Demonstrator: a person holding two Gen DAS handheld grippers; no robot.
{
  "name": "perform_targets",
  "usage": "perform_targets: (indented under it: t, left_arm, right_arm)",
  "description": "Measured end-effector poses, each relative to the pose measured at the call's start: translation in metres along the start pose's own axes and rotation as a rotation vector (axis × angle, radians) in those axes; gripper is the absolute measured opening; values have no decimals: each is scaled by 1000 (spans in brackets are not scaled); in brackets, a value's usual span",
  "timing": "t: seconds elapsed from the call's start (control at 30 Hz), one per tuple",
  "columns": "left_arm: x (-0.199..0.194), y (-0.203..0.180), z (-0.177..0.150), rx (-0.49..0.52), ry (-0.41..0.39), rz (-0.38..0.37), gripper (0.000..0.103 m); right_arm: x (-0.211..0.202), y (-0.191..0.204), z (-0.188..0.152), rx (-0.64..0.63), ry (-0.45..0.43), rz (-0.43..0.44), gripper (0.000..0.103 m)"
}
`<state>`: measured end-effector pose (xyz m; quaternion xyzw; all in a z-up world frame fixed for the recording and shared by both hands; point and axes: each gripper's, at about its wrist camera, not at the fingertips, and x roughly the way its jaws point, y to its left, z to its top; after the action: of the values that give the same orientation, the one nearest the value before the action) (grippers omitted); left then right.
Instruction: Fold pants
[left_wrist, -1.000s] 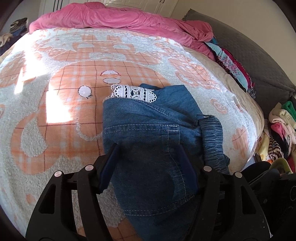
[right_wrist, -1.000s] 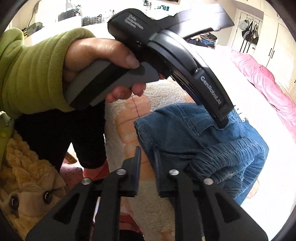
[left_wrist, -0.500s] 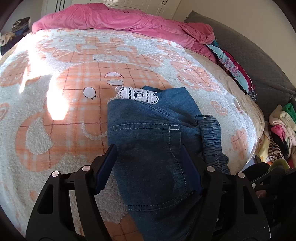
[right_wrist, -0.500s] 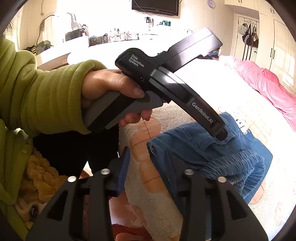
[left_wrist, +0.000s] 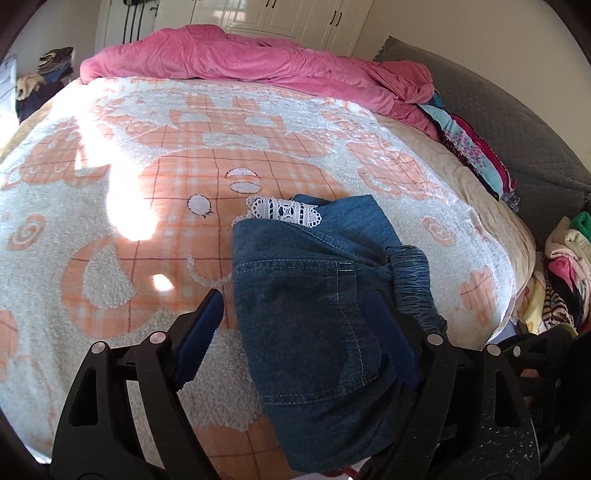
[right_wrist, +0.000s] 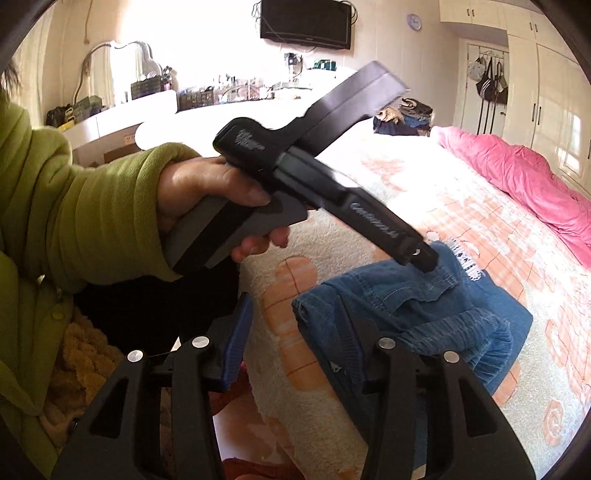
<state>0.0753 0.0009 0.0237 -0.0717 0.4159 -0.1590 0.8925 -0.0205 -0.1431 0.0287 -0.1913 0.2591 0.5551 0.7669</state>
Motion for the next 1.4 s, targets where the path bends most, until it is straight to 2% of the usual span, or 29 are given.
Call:
perform_targets:
  t: [0.4, 0.43, 0.47, 0.5, 0.6, 0.67, 0.77, 0.9, 1.03, 1.1, 1.17, 1.4]
  left_arm:
    - [-28, -6, -10, -13, -44, 42, 87]
    - [-30, -6, -10, -16, -47, 46, 88]
    - [-32, -6, -11, -19, -50, 49, 88]
    - [-34, -5, -11, -21, -54, 51, 89]
    - [-40, -5, -13, -26, -66, 58, 90]
    - [-43, -5, -14, -27, -70, 61, 90]
    - [-48, -6, -14, -28, -81, 66, 91]
    - [-54, -7, -13, -29, -99, 71, 93]
    - [-57, -10, -13, -24, -112, 85, 93]
    - [-58, -11, -13, -16, -117, 91, 93]
    - [-58, -12, -13, -16, -121, 96, 93]
    - [-54, -11, -14, -6, -121, 131, 93]
  right_arm:
    - [-29, -23, -2, 81, -114, -40, 44]
    - [-32, -25, -3, 89, -128, -48, 55]
    - [-35, -27, -3, 100, -144, -59, 75]
    - [-40, -30, -3, 115, -170, -75, 78]
    - [-54, -40, -2, 162, -226, -69, 78]
    - [-60, -45, 0, 180, -259, -99, 78]
    - [-73, -59, 0, 244, -321, -132, 84]
    - [-88, -77, -5, 309, -394, -225, 85]
    - [-98, -95, -13, 378, -439, -280, 85]
    - [-101, -100, -19, 416, -447, -308, 85]
    - [-100, -107, -22, 452, -437, -327, 92]
    - [-85, -121, -31, 506, -336, -457, 93]
